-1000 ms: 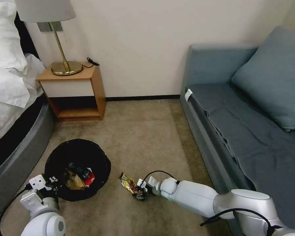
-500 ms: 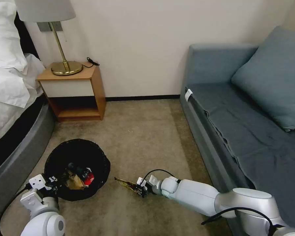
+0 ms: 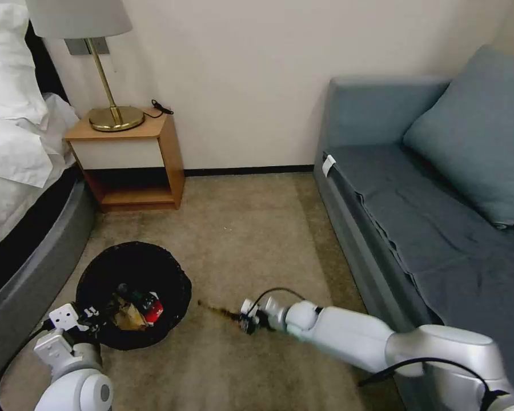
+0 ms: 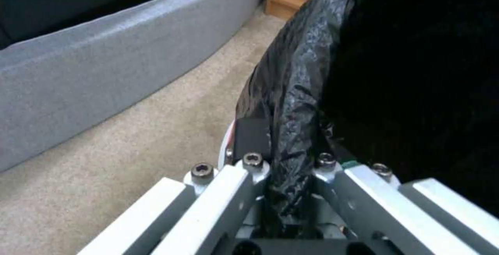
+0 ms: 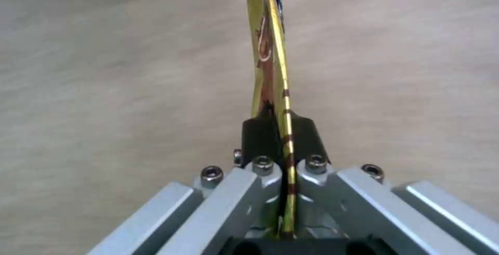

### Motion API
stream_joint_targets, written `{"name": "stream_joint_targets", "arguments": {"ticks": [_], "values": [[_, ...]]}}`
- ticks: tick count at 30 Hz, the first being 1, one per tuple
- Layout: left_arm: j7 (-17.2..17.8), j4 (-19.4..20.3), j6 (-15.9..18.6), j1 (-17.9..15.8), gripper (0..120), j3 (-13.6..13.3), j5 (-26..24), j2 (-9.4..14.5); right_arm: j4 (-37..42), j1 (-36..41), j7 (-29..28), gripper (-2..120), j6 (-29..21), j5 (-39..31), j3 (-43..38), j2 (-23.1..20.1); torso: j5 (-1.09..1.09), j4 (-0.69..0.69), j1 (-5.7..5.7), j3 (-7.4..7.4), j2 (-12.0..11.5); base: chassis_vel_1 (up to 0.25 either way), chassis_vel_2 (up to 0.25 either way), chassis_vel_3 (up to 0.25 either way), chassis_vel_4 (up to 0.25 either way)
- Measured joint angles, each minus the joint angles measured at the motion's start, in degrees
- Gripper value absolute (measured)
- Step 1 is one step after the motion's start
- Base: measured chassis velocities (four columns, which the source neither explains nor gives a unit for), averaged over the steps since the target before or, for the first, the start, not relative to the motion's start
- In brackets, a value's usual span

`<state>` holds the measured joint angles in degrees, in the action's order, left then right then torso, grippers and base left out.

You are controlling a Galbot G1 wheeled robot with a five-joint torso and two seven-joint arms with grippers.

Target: Pick up the trash bin, then pick up the garbage on the floor and place it into the trash bin.

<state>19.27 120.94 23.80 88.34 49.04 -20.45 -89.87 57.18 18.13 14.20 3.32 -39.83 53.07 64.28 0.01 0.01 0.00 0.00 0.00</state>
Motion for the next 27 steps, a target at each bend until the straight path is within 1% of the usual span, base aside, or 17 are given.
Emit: {"name": "stream_joint_targets", "arguments": {"ticks": [1,4,5,6,8,10,11,12,14,15,17,18,19,22,23,24,27], "values": [[0.0,0.0,0.0,0.0,2,0.0,0.0,0.0,0.0,0.0,0.0,0,0.0,0.0,0.0,0.0,0.0,0.0,0.0,0.0,0.0,0.0,0.0,0.0,0.0],[0.0,0.0,0.8,-0.3,2,-0.2,-0.1,0.1,6.1,-2.5,-0.1,0,0.1,-0.7,-5.5,-5.5,-0.01,-0.06,0.0,0.0,0.0,0.0,0.0,0.0,0.0],[0.0,0.1,1.1,-0.4,2,-0.4,-0.1,0.1,9.9,-3.2,-0.2,0,-0.3,-1.8,-7.4,-7.0,-0.02,-0.06,0.0,0.0,0.0,0.0,0.0,0.0,0.0],[0.0,0.1,1.1,-0.4,2,-0.4,-0.1,0.1,9.9,-3.2,-0.2,0,-0.3,-1.8,-7.4,-7.0,-0.02,-0.06,0.0,0.0,0.0,0.0,0.0,0.0,0.0],[0.0,0.1,1.5,-0.6,2,-0.6,-0.1,0.1,17.1,-4.1,-1.4,0,-2.0,-5.1,-9.7,-8.4,-0.01,-0.01,0.0,0.0,0.0,0.0,0.0,0.0,0.0],[0.0,0.1,1.8,-0.8,2,-0.9,-0.1,0.0,25.0,-4.5,-3.4,0,-4.7,-8.8,-11.3,-8.6,-0.01,0.01,0.0,0.0,0.0,0.0,0.0,0.0,0.0],[0.0,0.1,1.8,-0.8,2,-0.9,-0.1,0.0,25.0,-4.5,-3.4,0,-4.7,-8.8,-11.3,-8.6,-0.01,0.01,0.0,0.0,0.0,0.0,0.0,0.0,0.0],[0.0,0.1,1.9,-1.0,2,-1.0,-0.1,-0.1,27.9,-4.5,-4.5,0,-5.8,-10.3,-11.5,-8.3,-0.01,0.0,0.0,0.0,0.0,0.0,0.0,0.0,0.0],[0.0,-0.1,2.1,-1.1,2,-1.2,-0.1,-0.2,33.9,-4.5,-8.5,0,-7.6,-13.7,-10.2,-6.5,-0.01,-0.01,0.0,0.0,0.0,0.0,0.0,0.0,0.0],[0.0,-0.1,2.1,-1.1,2,-1.2,-0.1,-0.2,33.9,-4.5,-8.5,0,-7.6,-13.7,-10.2,-6.5,-0.01,-0.01,0.0,0.0,0.0,0.0,0.0,0.0,0.0],[0.0,-0.3,2.3,-1.1,2,-1.4,-0.2,-0.4,37.1,-4.5,-11.7,0,-8.8,-15.7,-8.0,-4.1,-0.03,-0.01,0.0,0.0,0.0,0.0,0.0,0.0,0.0],[0.0,-0.3,2.4,-1.2,2,-1.5,-0.2,-0.5,38.2,-4.3,-13.6,0,-9.2,-16.3,-6.3,-1.8,-0.03,0.0,0.0,0.0,0.0,0.0,0.0,0.0,0.0],[0.0,-0.3,2.4,-1.2,2,-1.5,-0.2,-0.5,38.2,-4.3,-13.6,0,-9.2,-16.3,-6.3,-1.8,-0.03,0.0,0.0,0.0,0.0,0.0,0.0,0.0,0.0],[0.0,-0.4,2.9,-1.2,2,-1.8,-0.2,-0.7,36.9,-3.8,-16.0,0,-9.5,-16.2,-2.3,5.2,-0.03,0.02,0.0,0.0,0.0,0.0,0.0,0.0,0.0],[0.0,-0.4,2.9,-1.2,2,-1.8,-0.2,-0.7,36.9,-3.8,-16.0,0,-9.5,-16.2,-2.3,5.2,-0.03,0.02,0.0,0.0,0.0,0.0,0.0,0.0,0.0],[0.0,-0.4,3.0,-1.2,2,-1.9,-0.2,-0.7,35.4,-3.6,-16.5,0,-9.5,-15.9,-1.0,6.9,-0.02,0.02,0.0,0.0,0.0,0.0,0.0,0.0,0.0],[0.0,-0.4,3.2,-1.3,2,-2.0,-0.3,-0.8,32.3,-3.2,-17.4,0,-9.4,-14.9,1.8,9.4,-0.02,0.0,0.0,0.0,0.0,0.0,0.0,0.0,0.0]]}}
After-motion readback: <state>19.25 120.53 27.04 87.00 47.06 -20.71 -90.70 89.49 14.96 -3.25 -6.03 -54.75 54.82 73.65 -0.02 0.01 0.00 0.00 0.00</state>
